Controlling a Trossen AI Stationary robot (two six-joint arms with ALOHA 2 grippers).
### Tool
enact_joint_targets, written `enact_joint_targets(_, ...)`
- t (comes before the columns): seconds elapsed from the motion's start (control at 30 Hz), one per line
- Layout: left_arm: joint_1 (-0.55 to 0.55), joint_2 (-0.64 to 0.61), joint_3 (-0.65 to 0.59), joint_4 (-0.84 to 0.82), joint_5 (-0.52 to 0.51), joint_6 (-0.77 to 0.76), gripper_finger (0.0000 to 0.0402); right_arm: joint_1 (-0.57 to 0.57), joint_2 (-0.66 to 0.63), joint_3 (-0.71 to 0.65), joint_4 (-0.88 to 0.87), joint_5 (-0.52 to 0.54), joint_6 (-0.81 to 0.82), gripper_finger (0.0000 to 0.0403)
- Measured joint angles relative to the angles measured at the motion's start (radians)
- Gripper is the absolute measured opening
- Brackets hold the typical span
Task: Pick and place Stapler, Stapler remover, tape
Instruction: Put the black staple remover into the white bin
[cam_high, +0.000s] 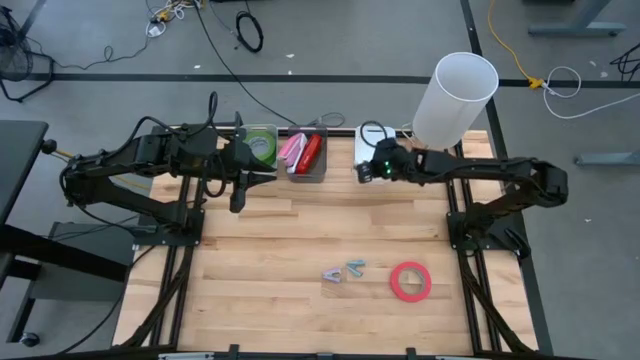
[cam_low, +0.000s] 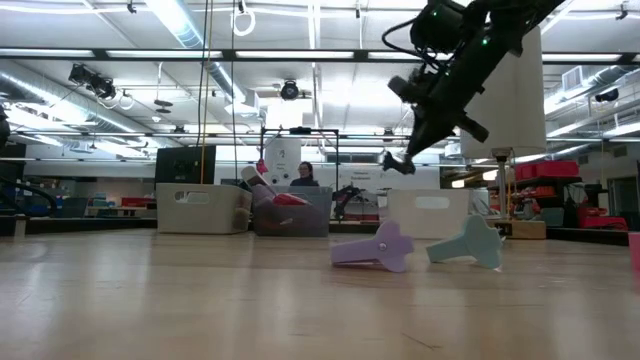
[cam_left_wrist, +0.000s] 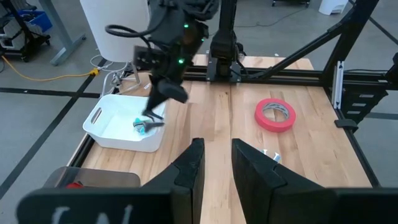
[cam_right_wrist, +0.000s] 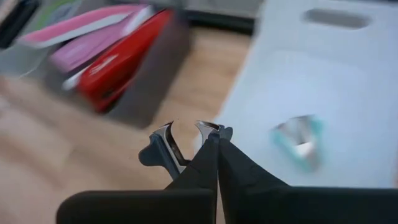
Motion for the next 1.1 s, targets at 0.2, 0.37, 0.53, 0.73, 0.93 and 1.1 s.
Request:
enact_joint_targets(0.2,0.000,0.000,0.000,0.000,0.000,0.000,0.0083,-0.066,0.000,0.000,-0.020,0.065,-0.003,0.0001)
enact_joint_targets(0.37,0.000,0.000,0.000,0.000,0.000,0.000,0.0083,-0.118,0.000,0.000,0.009,0.082,0.004,0.0001)
enact_joint_targets(0.53,0.000,0.000,0.000,0.000,0.000,0.000,0.0083,-0.161,0.000,0.000,0.073,0.082,0.004,0.0001)
enact_joint_targets(0.73,0.000,0.000,0.000,0.000,0.000,0.000,0.0083,-0.187,0.009,0.000,0.117,0.075,0.004,0.0002)
enact_joint_targets(0.93,0.000,0.000,0.000,0.000,0.000,0.000,0.0083,-0.187,0.012,0.000,0.115,0.071,0.004,0.0017)
enact_joint_targets(1.1,0.000,0.000,0.000,0.000,0.000,-0.001,0.0083,-0.187,0.012,0.000,0.113,0.056,0.004,0.0046)
